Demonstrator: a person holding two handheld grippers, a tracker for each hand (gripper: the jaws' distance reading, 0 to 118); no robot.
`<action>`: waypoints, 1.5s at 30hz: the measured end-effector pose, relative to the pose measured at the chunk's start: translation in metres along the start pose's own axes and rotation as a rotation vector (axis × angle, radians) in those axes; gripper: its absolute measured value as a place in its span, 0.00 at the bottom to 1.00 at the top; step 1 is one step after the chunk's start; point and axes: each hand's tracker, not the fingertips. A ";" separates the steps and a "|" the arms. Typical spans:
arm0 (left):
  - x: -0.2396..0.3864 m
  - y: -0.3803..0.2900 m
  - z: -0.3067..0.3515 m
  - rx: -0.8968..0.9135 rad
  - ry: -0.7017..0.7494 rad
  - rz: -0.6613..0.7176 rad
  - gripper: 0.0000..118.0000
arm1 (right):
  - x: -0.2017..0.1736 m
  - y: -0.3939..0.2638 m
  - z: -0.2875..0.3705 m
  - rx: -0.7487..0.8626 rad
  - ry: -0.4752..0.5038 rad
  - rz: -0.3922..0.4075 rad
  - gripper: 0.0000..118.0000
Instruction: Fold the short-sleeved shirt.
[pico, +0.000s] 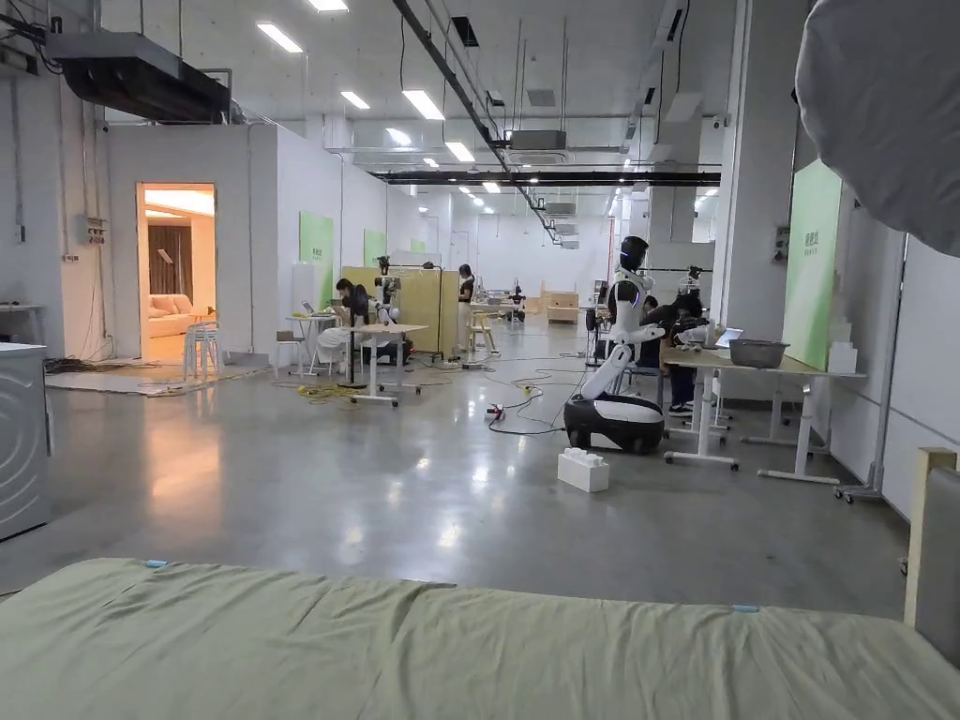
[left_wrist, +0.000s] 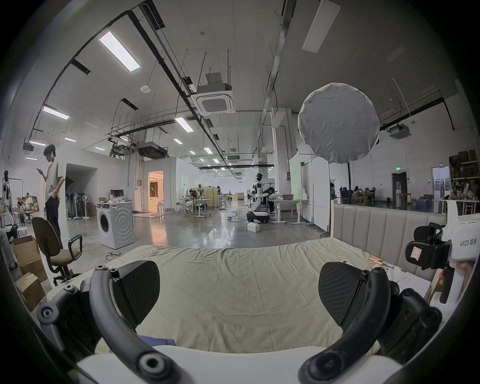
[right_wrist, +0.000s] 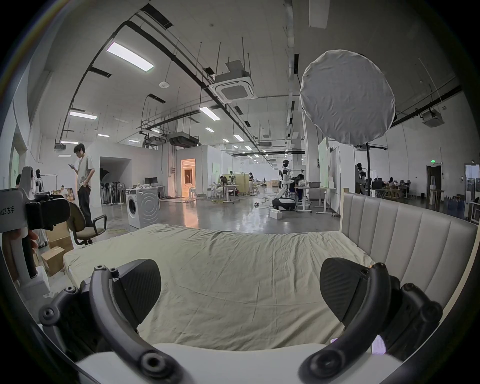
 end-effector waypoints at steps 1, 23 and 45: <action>0.000 0.000 0.000 -0.002 -0.001 -0.002 1.00 | 0.000 0.000 0.000 -0.001 0.001 -0.001 1.00; -0.002 0.018 0.010 0.013 0.020 0.025 1.00 | 0.009 0.023 0.005 -0.080 -0.025 -0.212 1.00; 0.005 0.017 0.010 0.010 -0.033 0.038 1.00 | -0.008 0.042 0.002 -0.129 -0.265 -0.281 1.00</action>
